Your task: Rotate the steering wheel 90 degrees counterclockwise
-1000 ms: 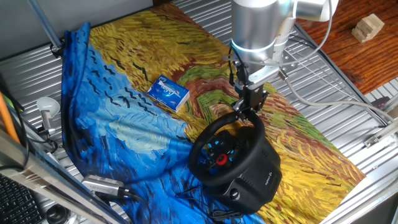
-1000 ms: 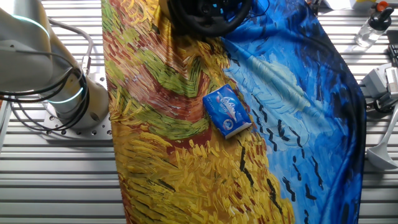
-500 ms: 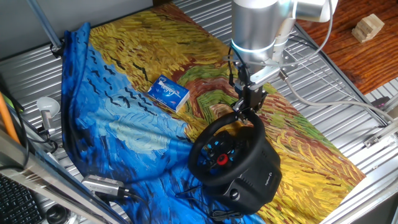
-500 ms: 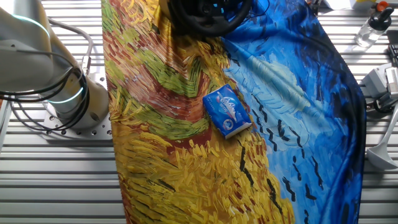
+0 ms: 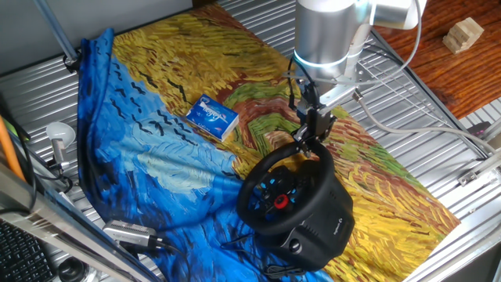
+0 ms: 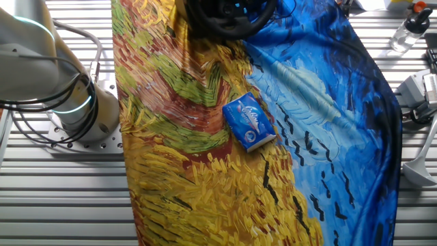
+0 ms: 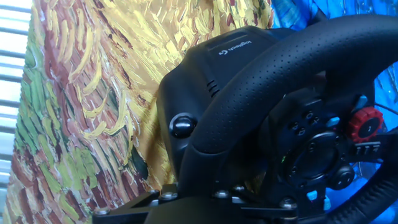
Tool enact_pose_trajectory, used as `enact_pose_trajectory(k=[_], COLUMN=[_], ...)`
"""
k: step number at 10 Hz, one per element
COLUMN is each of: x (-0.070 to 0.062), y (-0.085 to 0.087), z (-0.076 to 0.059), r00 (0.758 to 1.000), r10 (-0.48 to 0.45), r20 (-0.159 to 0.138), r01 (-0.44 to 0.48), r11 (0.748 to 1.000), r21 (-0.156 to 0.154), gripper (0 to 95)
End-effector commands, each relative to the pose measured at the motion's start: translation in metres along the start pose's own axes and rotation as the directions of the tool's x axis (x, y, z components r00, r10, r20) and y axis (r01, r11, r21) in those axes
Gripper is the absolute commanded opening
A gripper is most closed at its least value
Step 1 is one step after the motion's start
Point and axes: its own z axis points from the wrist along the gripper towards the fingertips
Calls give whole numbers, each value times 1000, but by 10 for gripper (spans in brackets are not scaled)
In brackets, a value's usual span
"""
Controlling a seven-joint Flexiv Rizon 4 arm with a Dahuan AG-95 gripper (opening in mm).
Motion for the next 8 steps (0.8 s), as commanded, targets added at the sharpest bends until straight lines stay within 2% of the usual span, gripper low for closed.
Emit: enact_pose_trajectory(k=[1, 8], x=[-1, 1], y=[-2, -4], z=[2, 7], r00=[1000, 1000], r10=[-7, -28], r20=[0, -2], r01=[7, 28], r11=[1000, 999], r21=[13, 42], gripper=[0, 0])
